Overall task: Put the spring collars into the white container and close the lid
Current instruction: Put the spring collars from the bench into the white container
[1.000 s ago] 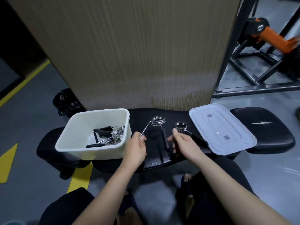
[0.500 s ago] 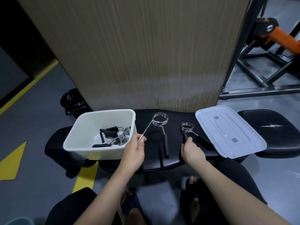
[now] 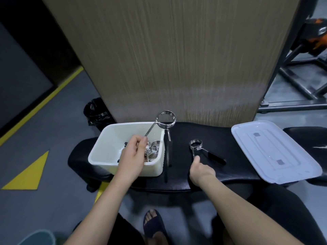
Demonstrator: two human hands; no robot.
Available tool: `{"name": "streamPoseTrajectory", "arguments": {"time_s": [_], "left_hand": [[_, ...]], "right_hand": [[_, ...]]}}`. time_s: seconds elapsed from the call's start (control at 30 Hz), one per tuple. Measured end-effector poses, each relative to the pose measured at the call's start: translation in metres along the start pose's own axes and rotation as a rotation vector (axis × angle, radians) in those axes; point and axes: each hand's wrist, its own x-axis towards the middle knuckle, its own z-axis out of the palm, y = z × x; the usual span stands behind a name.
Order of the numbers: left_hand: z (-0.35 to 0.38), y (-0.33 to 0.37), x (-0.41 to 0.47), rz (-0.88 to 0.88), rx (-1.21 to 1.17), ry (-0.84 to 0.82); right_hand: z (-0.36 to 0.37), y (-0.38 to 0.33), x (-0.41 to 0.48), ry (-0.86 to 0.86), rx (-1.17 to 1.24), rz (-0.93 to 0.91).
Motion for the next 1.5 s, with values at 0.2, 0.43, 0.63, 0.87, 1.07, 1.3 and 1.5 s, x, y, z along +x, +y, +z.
{"name": "streamPoseTrajectory", "arguments": {"time_s": [0.2, 0.43, 0.63, 0.87, 1.07, 1.3, 1.5], "left_hand": [[-0.051, -0.019, 0.04, -0.082, -0.074, 0.111], [-0.096, -0.051, 0.072, -0.119, 0.102, 0.024], [-0.109, -0.066, 0.101, -0.076, 0.273, 0.005], [-0.097, -0.079, 0.132, 0.079, 0.523, -0.324], [-0.086, -0.11, 0.137, 0.128, 0.569, -0.439], [-0.069, -0.124, 0.147, 0.033, 0.561, -0.627], [-0.05, -0.13, 0.152, 0.218, 0.792, -0.74]], "right_hand": [[0.006, -0.013, 0.004, 0.021, -0.046, 0.075], [0.012, -0.011, 0.009, 0.069, -0.093, 0.029], [0.018, -0.01, 0.016, 0.078, -0.096, 0.027], [0.022, -0.014, 0.016, 0.108, -0.172, 0.019], [0.025, -0.013, 0.016, 0.133, -0.281, -0.004], [0.024, -0.01, 0.017, 0.148, -0.279, -0.019], [0.026, -0.008, 0.018, 0.161, -0.272, -0.028]]}}
